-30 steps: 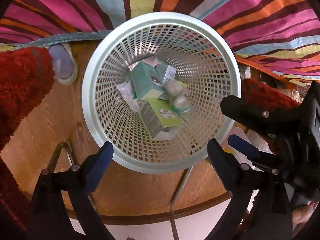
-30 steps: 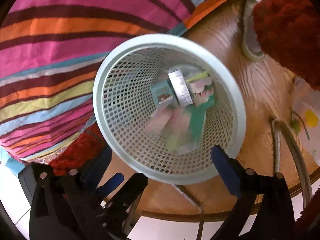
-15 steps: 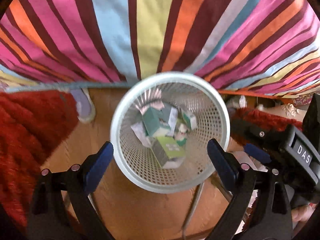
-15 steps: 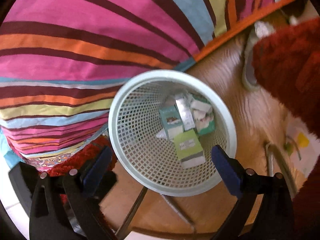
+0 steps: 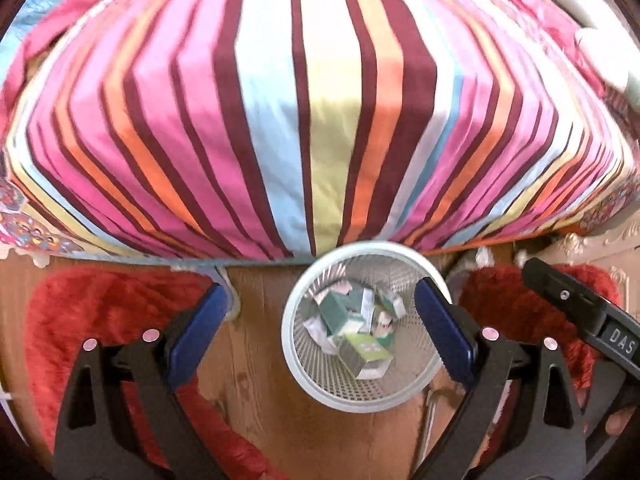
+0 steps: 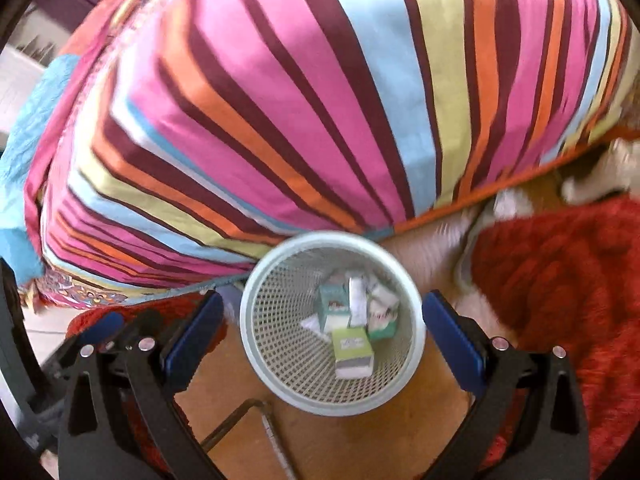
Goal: Collect trash
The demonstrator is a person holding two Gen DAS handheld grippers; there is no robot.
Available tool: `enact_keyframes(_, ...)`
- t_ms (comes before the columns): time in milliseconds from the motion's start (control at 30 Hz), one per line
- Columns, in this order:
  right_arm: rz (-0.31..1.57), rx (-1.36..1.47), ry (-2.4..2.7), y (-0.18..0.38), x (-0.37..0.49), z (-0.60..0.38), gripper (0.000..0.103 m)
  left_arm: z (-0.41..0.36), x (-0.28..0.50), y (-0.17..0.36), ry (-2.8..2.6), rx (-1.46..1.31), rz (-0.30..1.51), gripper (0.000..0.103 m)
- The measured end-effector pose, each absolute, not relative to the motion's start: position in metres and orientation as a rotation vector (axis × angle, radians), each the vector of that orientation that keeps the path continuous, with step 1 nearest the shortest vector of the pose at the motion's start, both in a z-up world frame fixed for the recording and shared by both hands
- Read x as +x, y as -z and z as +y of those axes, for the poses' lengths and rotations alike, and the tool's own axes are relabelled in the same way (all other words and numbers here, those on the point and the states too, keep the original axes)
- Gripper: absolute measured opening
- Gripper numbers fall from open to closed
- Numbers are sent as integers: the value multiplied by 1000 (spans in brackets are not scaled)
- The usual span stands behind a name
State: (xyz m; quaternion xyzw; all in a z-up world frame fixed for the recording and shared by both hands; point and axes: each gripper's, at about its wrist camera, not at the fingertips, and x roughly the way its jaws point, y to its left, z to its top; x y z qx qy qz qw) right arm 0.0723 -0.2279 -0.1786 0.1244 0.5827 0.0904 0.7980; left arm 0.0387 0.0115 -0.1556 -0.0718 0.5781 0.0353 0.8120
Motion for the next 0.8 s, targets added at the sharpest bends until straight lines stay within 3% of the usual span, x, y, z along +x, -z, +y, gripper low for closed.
enact_keyframes(433,908,89,-170,70,66,-220,95,14,39,72,-135,-14,1002,92)
enact_keyframes(800,826,62,-184,31,80,-226,95,8,52,19,-126,-2,877,92)
